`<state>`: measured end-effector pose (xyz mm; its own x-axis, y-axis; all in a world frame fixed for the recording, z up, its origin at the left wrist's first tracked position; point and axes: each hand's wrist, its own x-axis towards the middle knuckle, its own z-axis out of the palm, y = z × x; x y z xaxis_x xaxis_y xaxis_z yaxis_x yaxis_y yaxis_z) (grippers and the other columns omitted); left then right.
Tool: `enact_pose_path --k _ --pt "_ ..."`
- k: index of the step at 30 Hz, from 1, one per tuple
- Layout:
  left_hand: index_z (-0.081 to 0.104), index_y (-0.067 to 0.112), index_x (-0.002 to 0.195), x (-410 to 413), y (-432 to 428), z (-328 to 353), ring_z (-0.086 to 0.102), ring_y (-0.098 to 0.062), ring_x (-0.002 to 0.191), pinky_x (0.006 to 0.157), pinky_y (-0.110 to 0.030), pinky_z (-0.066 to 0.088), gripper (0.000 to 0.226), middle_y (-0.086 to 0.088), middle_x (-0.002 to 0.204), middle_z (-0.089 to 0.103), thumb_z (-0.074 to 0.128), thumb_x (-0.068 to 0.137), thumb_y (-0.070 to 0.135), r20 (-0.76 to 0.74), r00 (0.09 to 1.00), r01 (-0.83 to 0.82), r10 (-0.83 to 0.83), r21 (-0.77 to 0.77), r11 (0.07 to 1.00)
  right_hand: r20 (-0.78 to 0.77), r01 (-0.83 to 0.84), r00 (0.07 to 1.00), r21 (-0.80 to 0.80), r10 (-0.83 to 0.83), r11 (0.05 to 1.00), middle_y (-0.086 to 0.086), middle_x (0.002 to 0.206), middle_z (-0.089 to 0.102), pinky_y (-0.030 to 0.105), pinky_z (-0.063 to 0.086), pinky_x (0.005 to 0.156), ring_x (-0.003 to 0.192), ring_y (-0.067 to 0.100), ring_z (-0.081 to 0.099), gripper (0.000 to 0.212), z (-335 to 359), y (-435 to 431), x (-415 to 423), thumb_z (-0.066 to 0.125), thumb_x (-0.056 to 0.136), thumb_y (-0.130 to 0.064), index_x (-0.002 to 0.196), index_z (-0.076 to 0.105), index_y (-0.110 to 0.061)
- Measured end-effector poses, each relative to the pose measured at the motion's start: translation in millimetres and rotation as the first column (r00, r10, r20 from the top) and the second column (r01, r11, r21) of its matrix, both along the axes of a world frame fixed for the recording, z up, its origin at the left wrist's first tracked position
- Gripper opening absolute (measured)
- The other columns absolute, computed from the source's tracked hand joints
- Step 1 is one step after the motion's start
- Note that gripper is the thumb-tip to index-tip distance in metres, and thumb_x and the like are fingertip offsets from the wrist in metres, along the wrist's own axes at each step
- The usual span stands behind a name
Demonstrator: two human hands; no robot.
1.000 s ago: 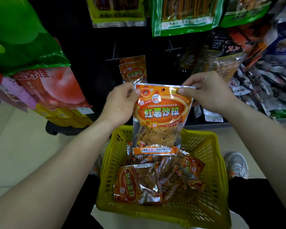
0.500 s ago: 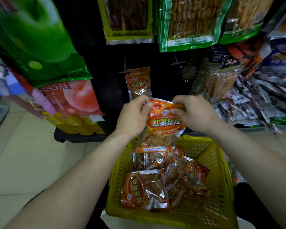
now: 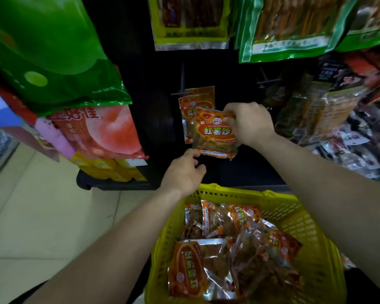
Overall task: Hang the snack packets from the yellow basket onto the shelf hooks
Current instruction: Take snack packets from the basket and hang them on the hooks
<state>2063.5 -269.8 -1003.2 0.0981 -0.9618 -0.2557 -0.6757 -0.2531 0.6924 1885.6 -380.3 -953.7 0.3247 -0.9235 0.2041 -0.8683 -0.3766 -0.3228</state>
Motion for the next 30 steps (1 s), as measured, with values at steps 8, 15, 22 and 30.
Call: enact_pose_path --k 8,15,22,30 --pt "0.034 0.039 0.149 -1.1 -86.7 -103.2 0.050 -0.024 0.132 0.108 -0.042 0.044 0.055 -0.001 0.149 0.048 0.053 0.097 0.038 0.194 0.975 0.081 -0.104 0.125 0.989 -0.082 0.004 0.997 0.099 0.004 0.995 0.007 0.124 0.066 0.043 0.051 0.094 0.110 0.028 0.063 0.037 -86.5 -90.0 39.4 0.057 0.097 -0.038 0.132 0.057 -0.028" --pt "0.013 0.046 0.154 7.3 -158.6 -161.2 0.046 -0.030 0.135 0.103 -0.038 0.044 0.070 -0.004 0.157 0.038 0.053 0.097 0.038 0.324 0.937 0.094 -0.133 0.136 0.986 -0.080 -0.077 0.993 0.107 0.086 0.991 0.009 0.131 0.062 0.042 0.049 0.095 0.119 0.033 0.058 0.038 -120.3 -151.4 76.0 0.056 0.098 -0.036 0.135 0.054 -0.032" --pt "-0.001 0.050 0.154 12.5 -202.9 -177.8 0.042 -0.032 0.139 0.105 -0.037 0.044 0.079 -0.007 0.162 0.030 0.052 0.098 0.036 0.336 0.930 0.086 -0.147 0.188 0.978 0.050 0.042 0.998 0.040 -0.044 0.998 0.016 0.143 0.045 0.048 0.042 0.103 0.130 0.037 0.041 0.076 -144.8 -149.1 25.1 0.066 0.088 -0.038 0.151 0.028 -0.020" --pt "0.003 0.050 0.154 7.7 -194.8 -165.1 0.038 -0.032 0.142 0.108 -0.040 0.044 0.081 -0.002 0.166 0.021 0.056 0.096 0.034 0.307 0.937 0.109 -0.168 0.200 0.974 -0.079 0.070 0.996 0.377 -0.044 0.924 0.012 0.140 0.045 0.041 0.042 0.106 0.130 0.034 0.042 0.066 -177.0 -99.3 -22.4 0.063 0.088 -0.036 0.147 0.036 -0.022"
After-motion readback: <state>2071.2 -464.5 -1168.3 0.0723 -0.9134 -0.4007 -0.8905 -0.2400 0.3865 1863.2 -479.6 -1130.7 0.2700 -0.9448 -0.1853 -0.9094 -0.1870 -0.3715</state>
